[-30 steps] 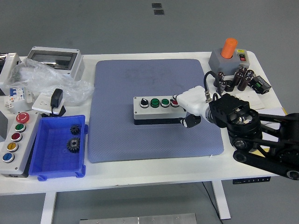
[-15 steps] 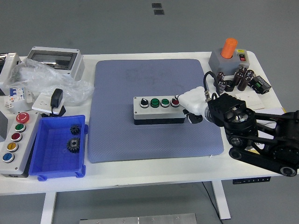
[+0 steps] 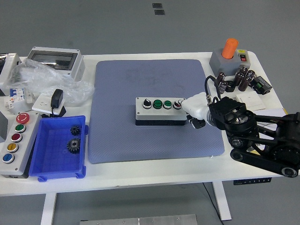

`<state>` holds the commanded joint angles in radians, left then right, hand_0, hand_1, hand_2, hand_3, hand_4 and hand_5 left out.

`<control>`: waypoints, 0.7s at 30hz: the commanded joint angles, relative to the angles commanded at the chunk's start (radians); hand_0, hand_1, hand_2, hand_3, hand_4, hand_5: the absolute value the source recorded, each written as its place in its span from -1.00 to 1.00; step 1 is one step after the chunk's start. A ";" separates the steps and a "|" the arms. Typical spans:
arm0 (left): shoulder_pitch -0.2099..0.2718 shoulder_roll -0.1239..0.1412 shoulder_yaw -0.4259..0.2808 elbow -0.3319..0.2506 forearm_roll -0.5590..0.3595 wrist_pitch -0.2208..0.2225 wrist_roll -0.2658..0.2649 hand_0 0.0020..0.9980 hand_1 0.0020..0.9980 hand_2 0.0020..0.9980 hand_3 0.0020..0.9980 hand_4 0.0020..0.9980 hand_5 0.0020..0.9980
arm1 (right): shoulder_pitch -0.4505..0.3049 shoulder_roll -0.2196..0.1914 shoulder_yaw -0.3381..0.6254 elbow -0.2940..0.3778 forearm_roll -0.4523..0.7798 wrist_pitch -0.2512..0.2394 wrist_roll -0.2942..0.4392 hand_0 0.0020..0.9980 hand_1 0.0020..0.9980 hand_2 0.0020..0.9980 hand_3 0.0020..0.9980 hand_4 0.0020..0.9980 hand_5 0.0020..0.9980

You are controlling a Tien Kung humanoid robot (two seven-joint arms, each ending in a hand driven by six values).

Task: Pick up the button,place it on the desk,press the button,press the button

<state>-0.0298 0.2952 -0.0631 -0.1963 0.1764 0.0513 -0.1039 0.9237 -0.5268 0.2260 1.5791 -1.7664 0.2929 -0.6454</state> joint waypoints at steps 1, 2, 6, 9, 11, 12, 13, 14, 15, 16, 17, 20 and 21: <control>0.000 0.000 0.001 0.000 0.000 0.000 0.000 0.17 0.25 0.21 0.22 0.13 -0.07 | 0.001 -0.002 0.003 0.005 -0.005 -0.007 0.000 0.01 -0.32 -0.42 0.89 -0.43 -1.00; 0.000 0.000 0.002 0.000 -0.001 0.000 0.000 0.17 0.25 0.21 0.22 0.13 -0.07 | 0.001 -0.005 0.009 0.011 -0.012 -0.016 0.000 0.02 -0.33 -0.43 0.88 -0.43 -1.00; 0.000 0.000 0.005 0.000 -0.002 0.001 0.000 0.17 0.25 0.21 0.22 0.13 -0.07 | 0.004 -0.019 0.053 0.029 -0.042 -0.065 0.000 0.02 -0.33 -0.43 0.88 -0.43 -1.00; 0.000 -0.001 0.006 0.000 -0.003 0.001 0.001 0.17 0.25 0.21 0.21 0.13 -0.06 | 0.001 -0.031 0.097 0.036 -0.059 -0.105 0.000 0.02 -0.34 -0.43 0.86 -0.40 -1.00; 0.001 -0.001 0.008 0.000 -0.004 0.001 0.002 0.17 0.25 0.21 0.21 0.13 -0.06 | -0.003 -0.036 0.116 0.040 -0.061 -0.120 0.000 0.02 -0.34 -0.43 0.86 -0.40 -1.00; 0.002 -0.002 0.009 0.000 -0.004 0.001 0.002 0.17 0.25 0.21 0.21 0.13 -0.06 | -0.006 -0.039 0.127 0.041 -0.059 -0.130 0.000 0.02 -0.34 -0.43 0.86 -0.40 -1.00; 0.003 -0.002 0.010 0.000 -0.005 0.001 0.003 0.17 0.25 0.21 0.21 0.13 -0.06 | -0.014 -0.041 0.143 0.040 -0.055 -0.146 0.000 0.02 -0.34 -0.43 0.86 -0.40 -1.00; 0.004 -0.003 0.010 0.000 -0.005 0.001 0.004 0.17 0.25 0.21 0.22 0.13 -0.06 | -0.021 -0.043 0.154 0.038 -0.052 -0.160 0.000 -0.09 -0.34 -0.41 0.83 -0.25 -0.87; 0.005 -0.003 0.010 0.000 -0.005 0.001 0.004 0.17 0.25 0.21 0.22 0.13 -0.06 | -0.026 -0.044 0.161 0.037 -0.051 -0.169 0.000 -0.09 -0.34 -0.41 0.83 -0.25 -0.87; 0.005 -0.004 0.011 0.000 -0.005 0.001 0.005 0.17 0.25 0.21 0.22 0.13 -0.06 | -0.041 -0.046 0.179 0.032 -0.047 -0.191 0.000 -0.09 -0.34 -0.41 0.83 -0.25 -0.87; 0.006 -0.005 0.010 0.000 -0.004 0.002 0.006 0.17 0.25 0.21 0.22 0.13 -0.06 | -0.058 -0.048 0.199 0.027 -0.040 -0.216 0.000 -0.09 -0.34 -0.41 0.83 -0.25 -0.87; 0.009 -0.008 0.008 0.000 0.000 0.004 0.013 0.17 0.25 0.21 0.22 0.13 -0.06 | -0.118 -0.052 0.265 -0.002 0.007 -0.313 0.056 0.03 -0.20 0.09 0.68 0.44 -0.58; 0.010 -0.009 0.008 0.000 0.001 0.006 0.015 0.17 0.25 0.21 0.22 0.13 -0.06 | -0.136 -0.051 0.285 -0.012 0.025 -0.348 0.082 0.03 -0.20 0.09 0.68 0.44 -0.58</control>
<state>-0.0203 0.2862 -0.0555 -0.1965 0.1776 0.0568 -0.0891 0.7872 -0.5779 0.5113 1.5669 -1.7415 -0.0548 -0.5635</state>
